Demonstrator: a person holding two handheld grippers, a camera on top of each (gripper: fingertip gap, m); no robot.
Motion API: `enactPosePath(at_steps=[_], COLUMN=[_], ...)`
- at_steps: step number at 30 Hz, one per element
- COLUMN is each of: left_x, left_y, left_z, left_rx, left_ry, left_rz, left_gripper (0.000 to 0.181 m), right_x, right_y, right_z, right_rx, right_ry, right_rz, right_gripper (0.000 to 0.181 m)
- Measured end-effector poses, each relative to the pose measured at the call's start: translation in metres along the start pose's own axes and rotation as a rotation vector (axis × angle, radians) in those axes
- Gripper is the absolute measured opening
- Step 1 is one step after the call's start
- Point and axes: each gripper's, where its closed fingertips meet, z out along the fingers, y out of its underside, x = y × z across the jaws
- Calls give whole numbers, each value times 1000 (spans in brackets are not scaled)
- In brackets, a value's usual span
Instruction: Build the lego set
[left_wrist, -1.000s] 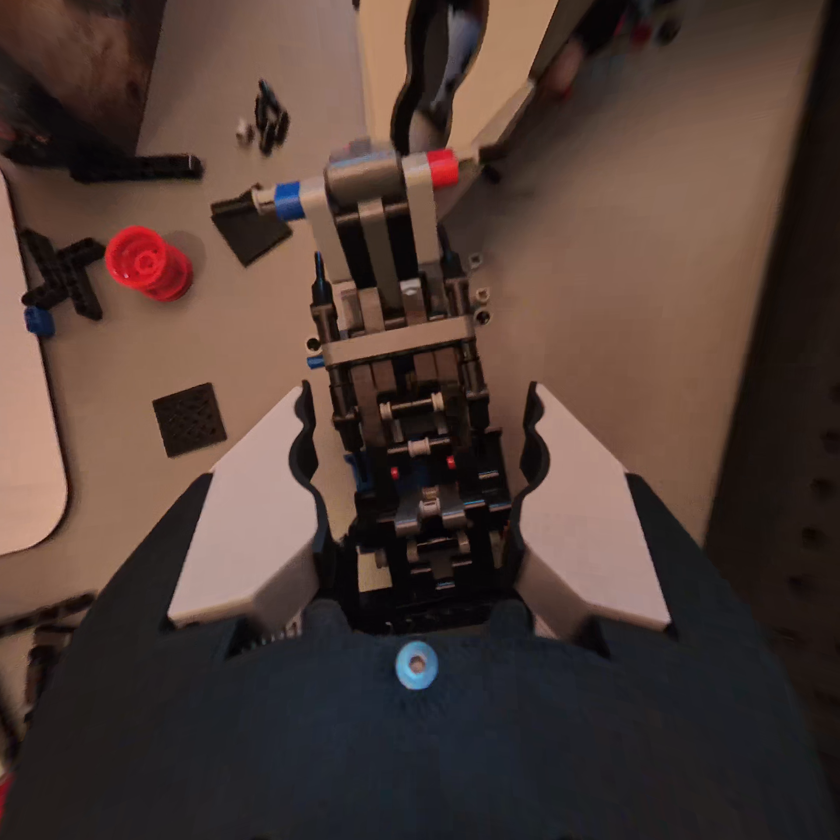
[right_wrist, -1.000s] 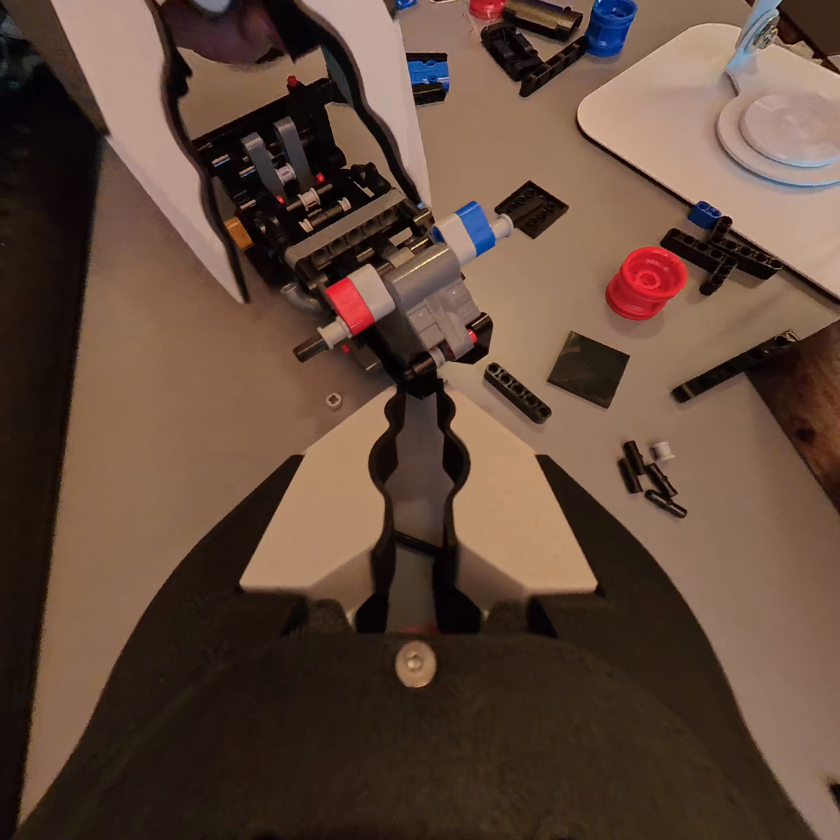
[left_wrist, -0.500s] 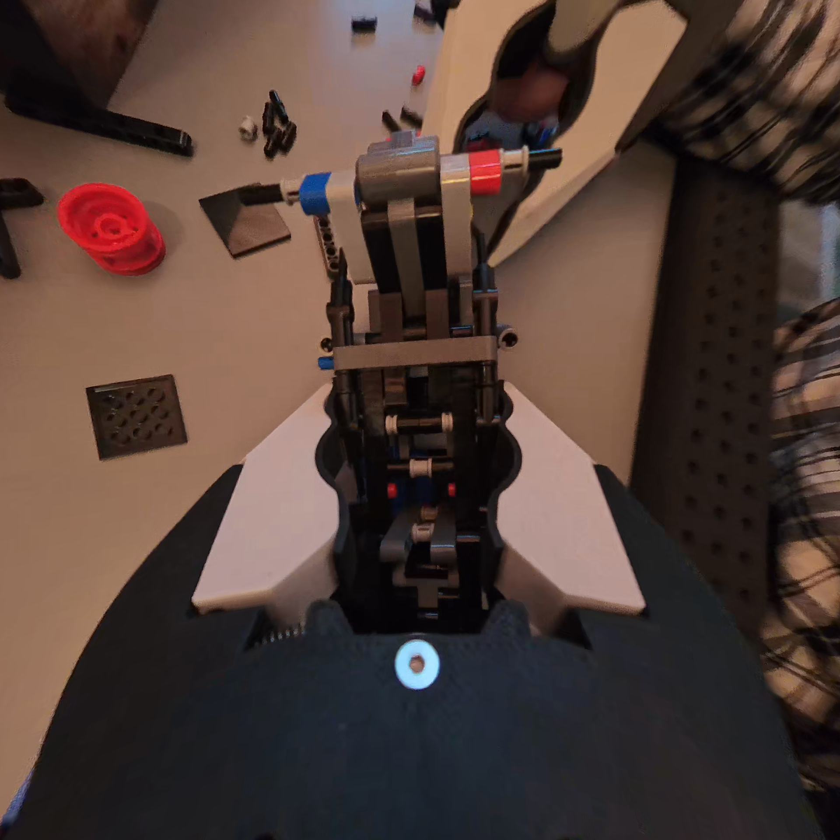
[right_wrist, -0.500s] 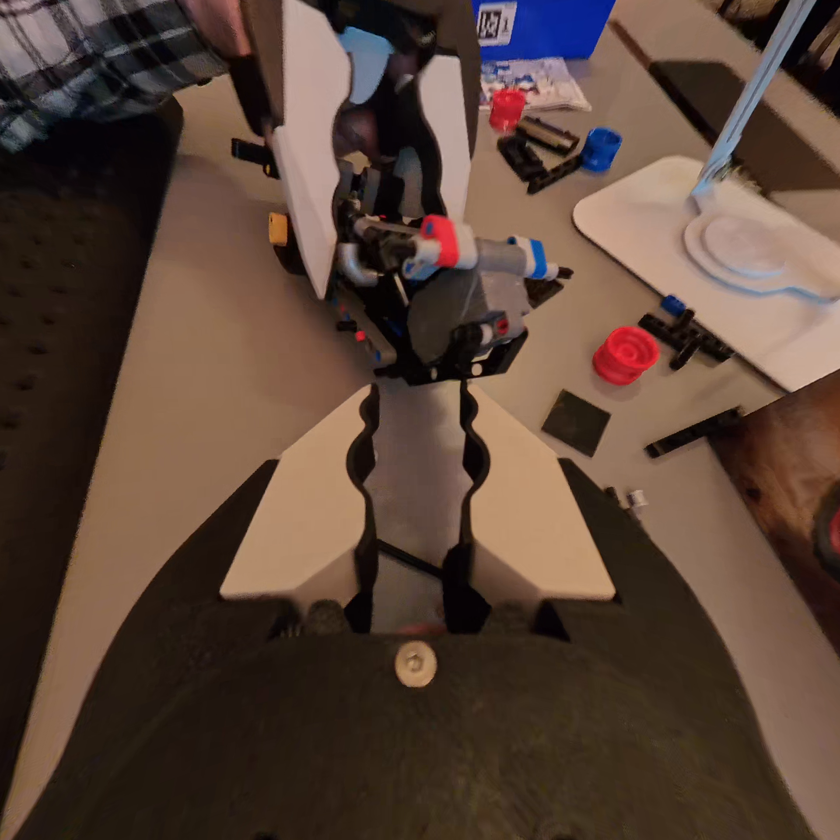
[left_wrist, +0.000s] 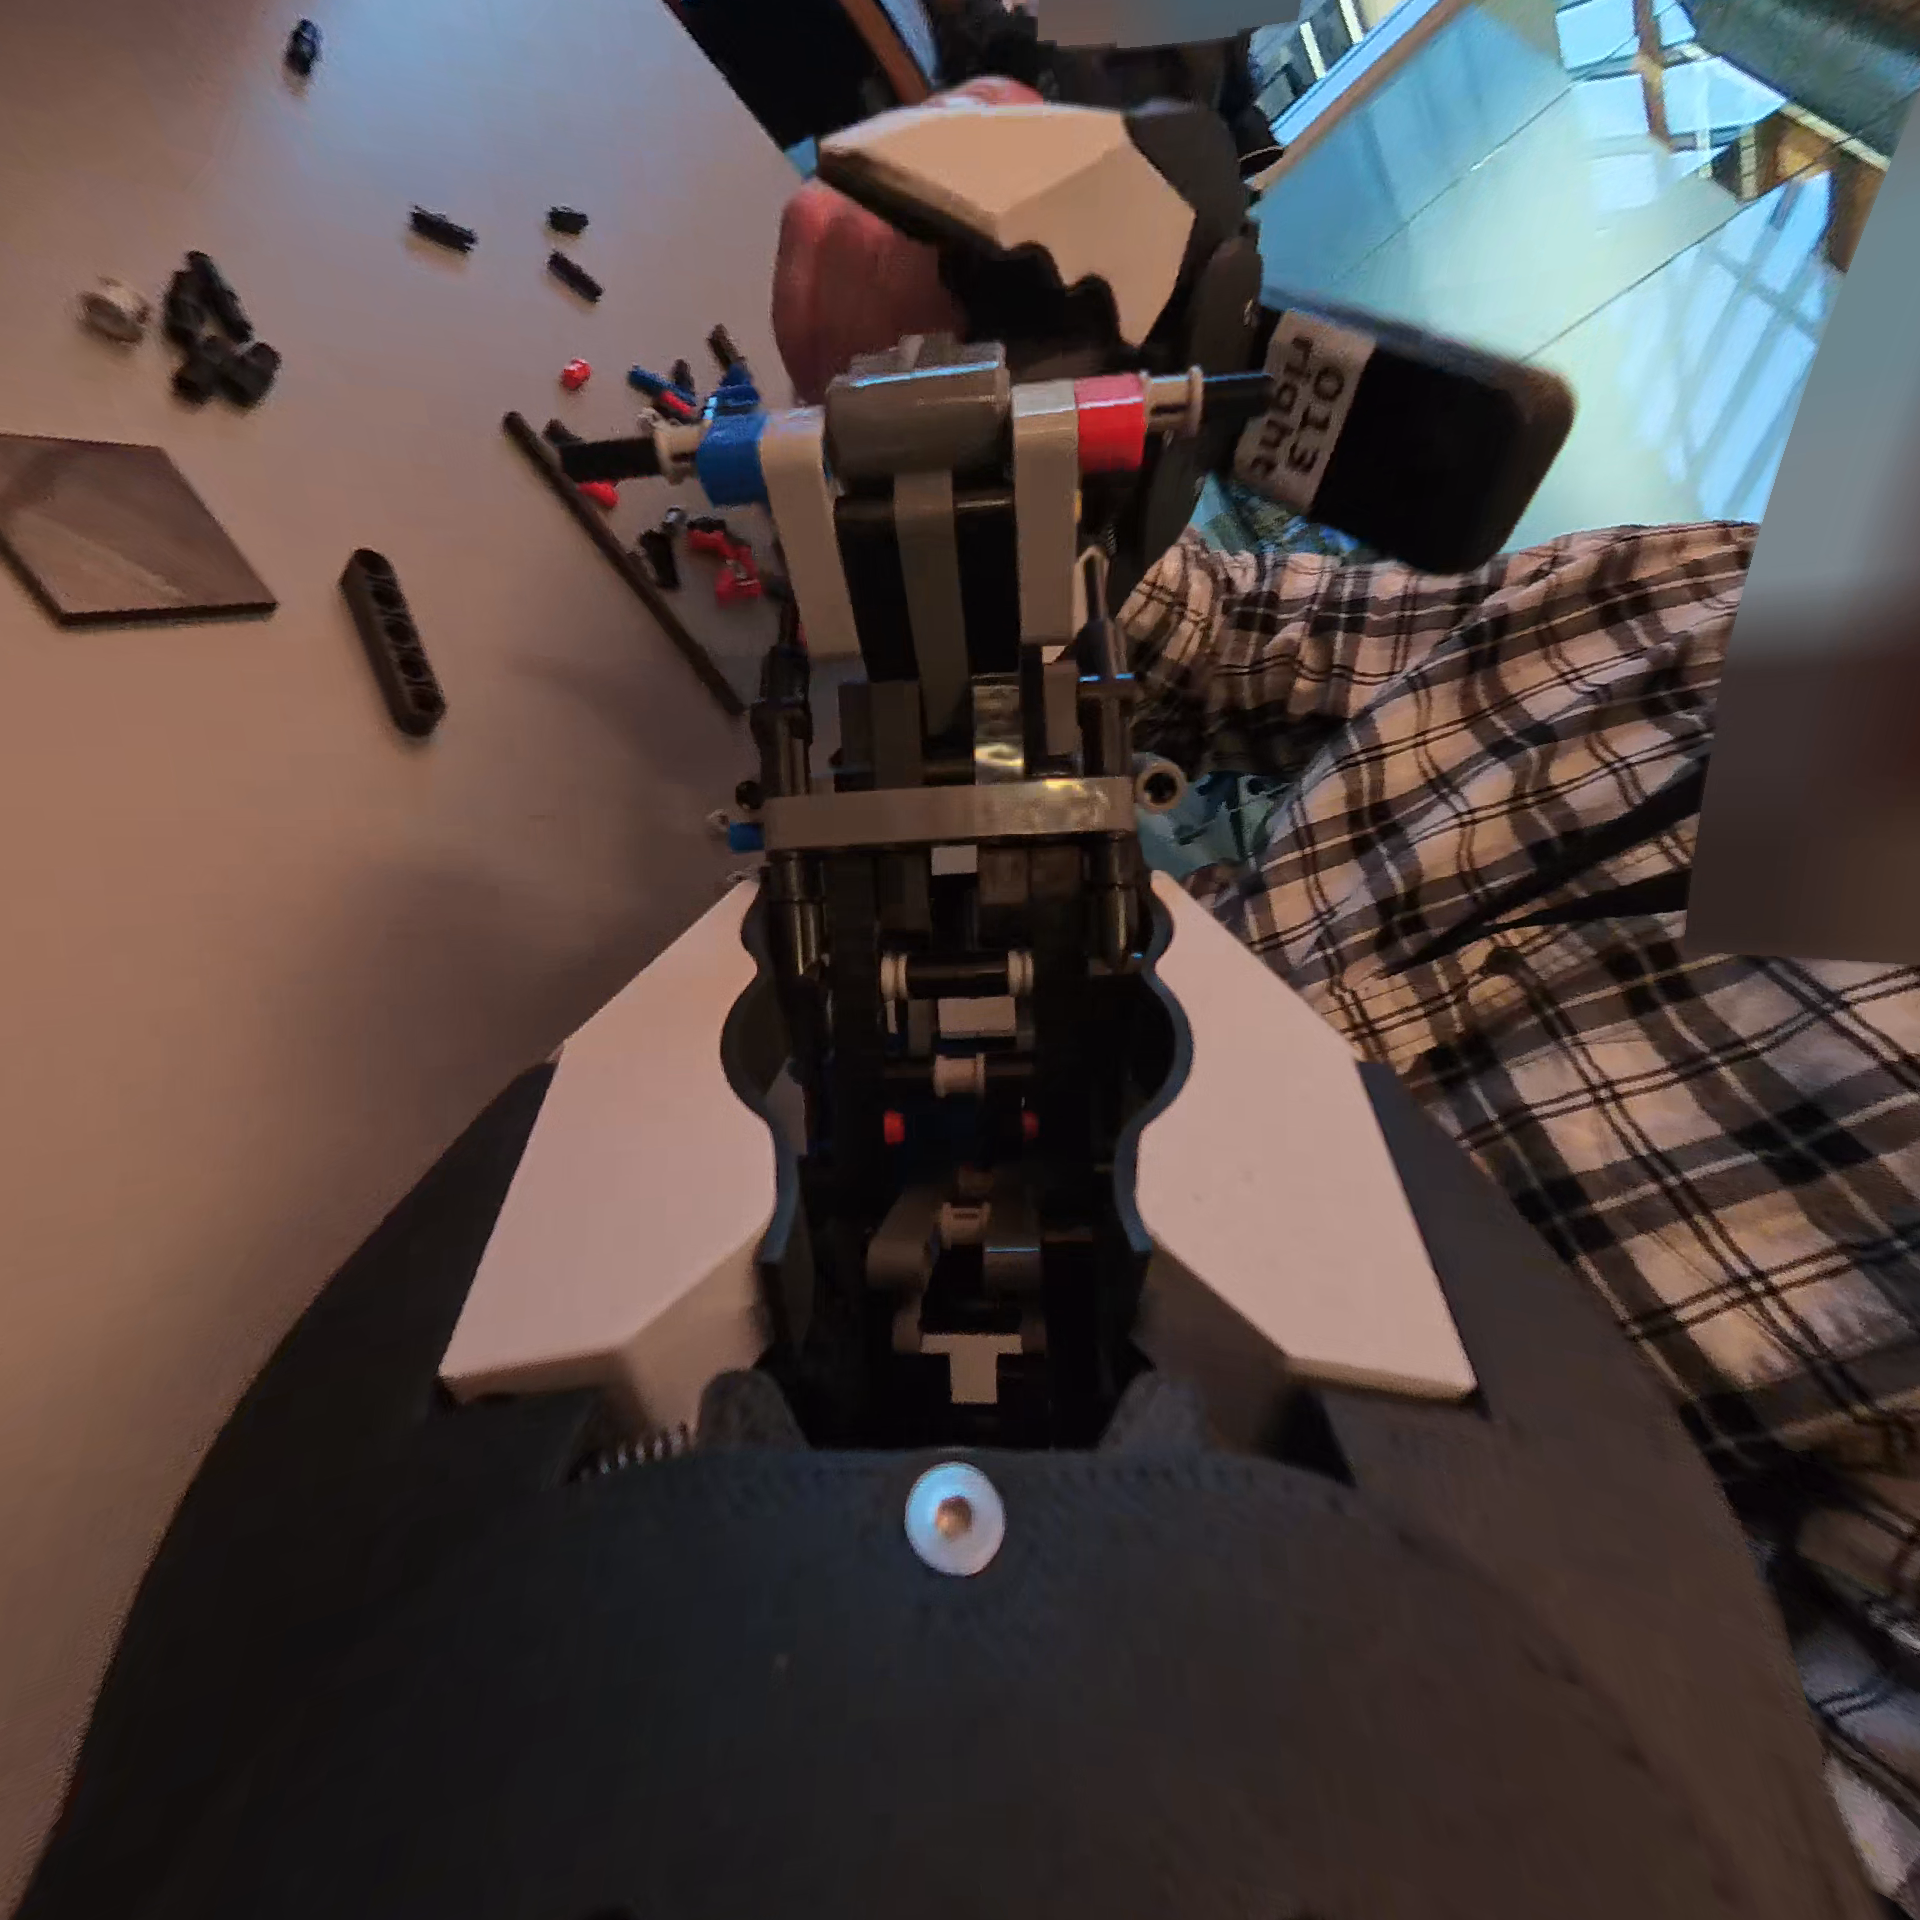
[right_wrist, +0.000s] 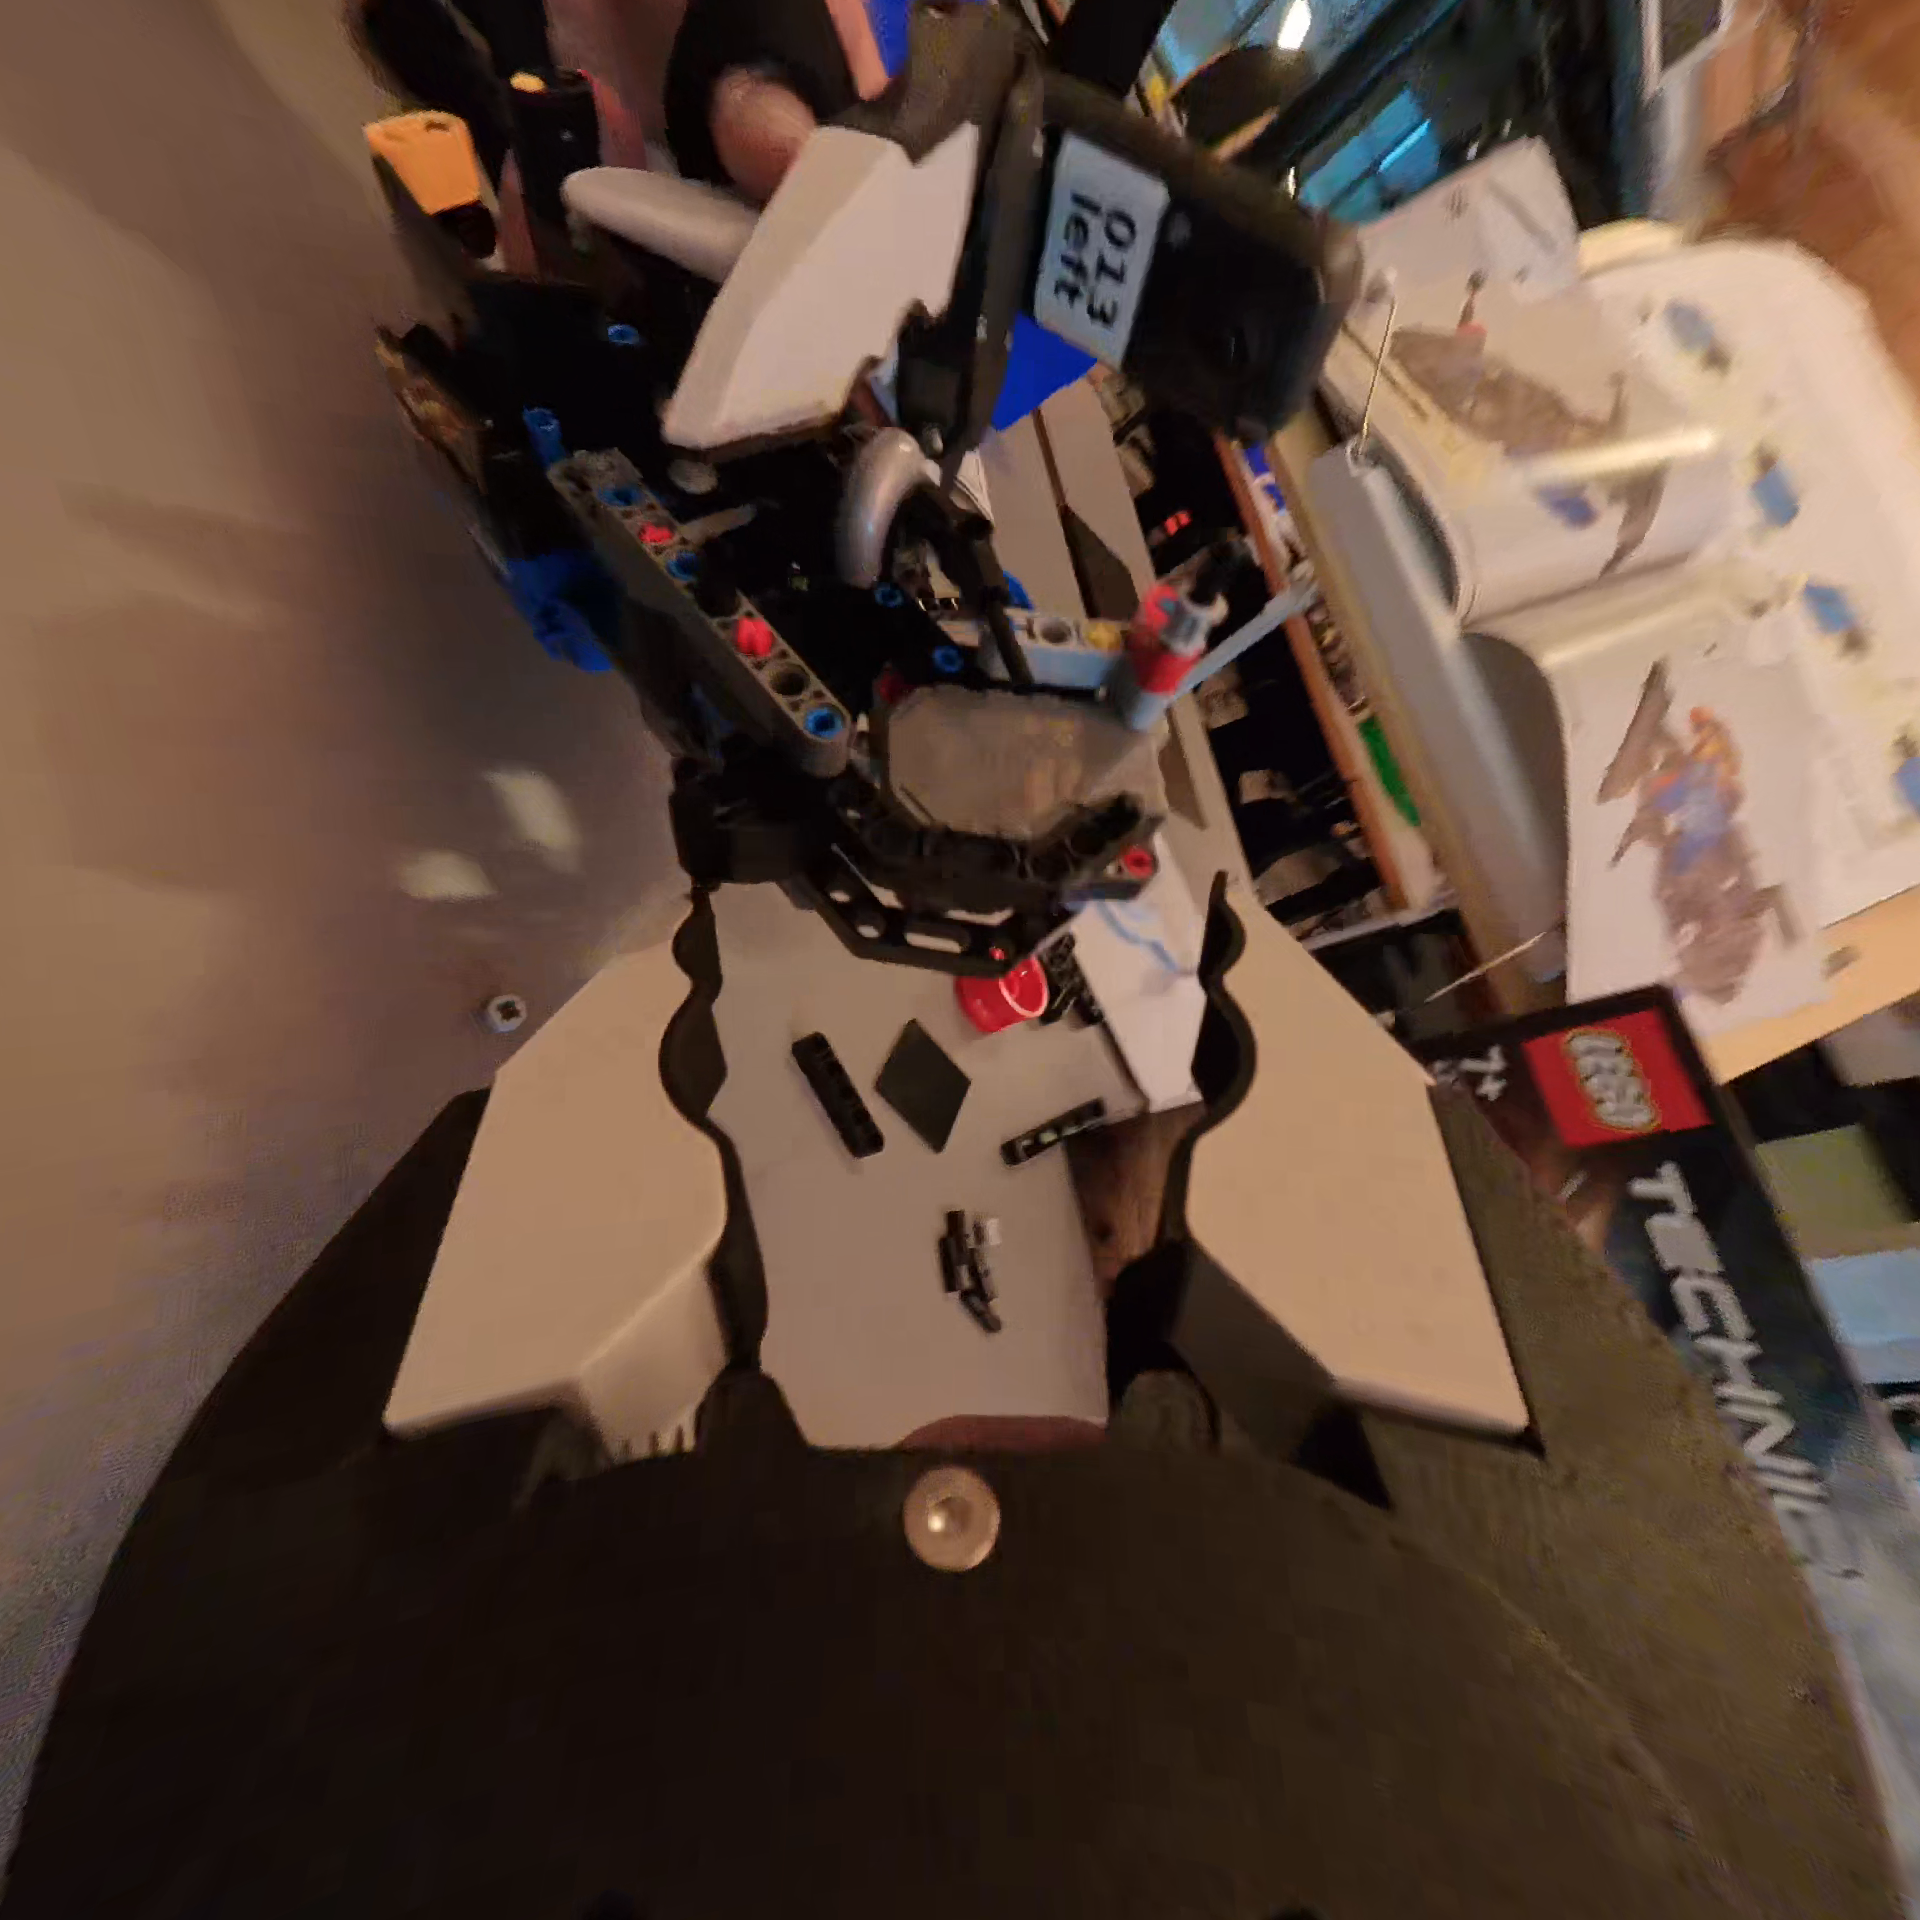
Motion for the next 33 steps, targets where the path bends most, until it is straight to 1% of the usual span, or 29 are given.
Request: enactPosePath(at_steps=[2, 5, 7, 9, 12, 14, 17, 19, 22, 24, 25, 27, 28, 30, 33], left_x=[3, 5, 4, 2, -5, -11, -17, -17, -17, -23, -23, -28, -29, -23, -15], left_y=[1, 8, 14, 22, 26, 33, 35, 36, 33, 23, 17, 7, 6, 4, 16], left_z=[0, -3, -4, -4, -2, 0, 1, 2, -1, -11, -16, -29, -34, -42, -49], left_rx=[-2, -22, -44, -78, -106, -156, -174, -189, -190, -149, -123, -90, -95, -100, -168], left_ry=[20, 51, 56, 47, 7, -36, -78, -86, -86, -128, -132, -205, -249, -321, -474], left_rz=[-1, -24, -43, -56, -60, -48, -45, -45, -80, -83, -81, -41, -2, 95, 274], left_gripper=[64, 64, 64, 64, 64, 68, 73, 82, 87, 93, 93, 92, 93, 92, 92], right_x=[-4, -17, -25, -28, -35, -41, -43, -46, -48, -51, -53, -56, -57, -58, -60], right_y=[-4, -15, -15, -16, -10, -5, 4, 7, 11, 12, 14, 16, 18, 22, 25], right_z=[1, 3, 5, 5, 8, 10, 13, 13, 13, 13, 14, 14, 14, 15, 17], right_rx=[-13, 2, -16, -6, -31, -42, -65, -68, -67, -67, -73, -80, -84, -103, -119], right_ry=[31, 23, 0, -24, -77, -127, -175, -212, -237, -258, -269, -296, -311, -333, -366], right_rz=[-108, -223, -236, -219, -151, -85, 5, 66, 87, 109, 113, 150, 177, 217, 280], right_gripper=[96, 87, 84, 69, 68, 66, 63, 62, 62, 61, 61, 60, 60, 60, 59])
